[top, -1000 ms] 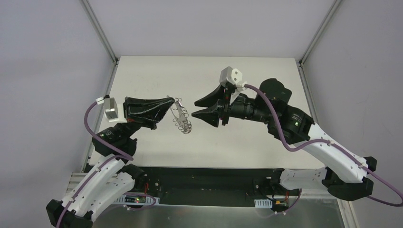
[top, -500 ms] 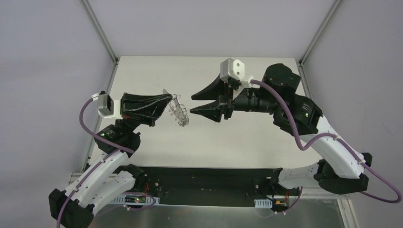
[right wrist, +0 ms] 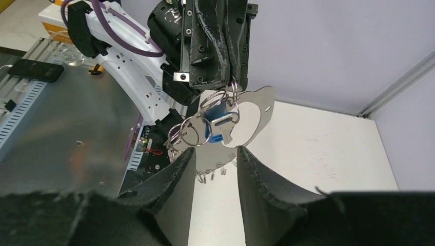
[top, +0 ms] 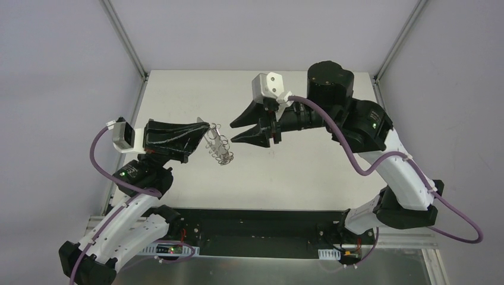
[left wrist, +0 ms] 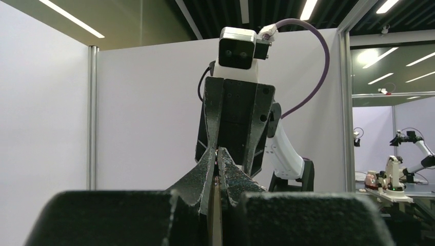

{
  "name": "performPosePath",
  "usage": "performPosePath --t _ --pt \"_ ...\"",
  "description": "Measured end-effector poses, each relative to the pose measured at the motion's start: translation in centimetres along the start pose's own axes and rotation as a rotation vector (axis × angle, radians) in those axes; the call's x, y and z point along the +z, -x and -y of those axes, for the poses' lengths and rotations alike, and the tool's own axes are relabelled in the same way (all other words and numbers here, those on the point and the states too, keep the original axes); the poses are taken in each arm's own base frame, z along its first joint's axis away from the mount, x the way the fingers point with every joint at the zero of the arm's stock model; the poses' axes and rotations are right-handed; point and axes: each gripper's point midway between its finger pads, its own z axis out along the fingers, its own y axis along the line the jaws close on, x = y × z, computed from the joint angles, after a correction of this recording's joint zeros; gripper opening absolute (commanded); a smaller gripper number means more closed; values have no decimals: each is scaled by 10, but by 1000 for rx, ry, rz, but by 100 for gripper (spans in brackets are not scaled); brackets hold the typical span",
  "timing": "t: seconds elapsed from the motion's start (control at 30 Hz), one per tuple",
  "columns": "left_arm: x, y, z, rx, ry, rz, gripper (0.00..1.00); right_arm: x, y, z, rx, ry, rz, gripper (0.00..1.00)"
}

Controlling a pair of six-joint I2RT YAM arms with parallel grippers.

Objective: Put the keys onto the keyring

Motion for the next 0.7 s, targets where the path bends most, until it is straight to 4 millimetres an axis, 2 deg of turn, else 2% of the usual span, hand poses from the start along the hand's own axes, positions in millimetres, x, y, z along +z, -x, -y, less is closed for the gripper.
performPosePath --t 0.33,0.7 --pt "0 4 6 -26 -10 9 0 -1 13 -8 -11 75 39 35" --pt "0 11 16 -37 -34 24 0 10 33 -1 -34 81 128 34"
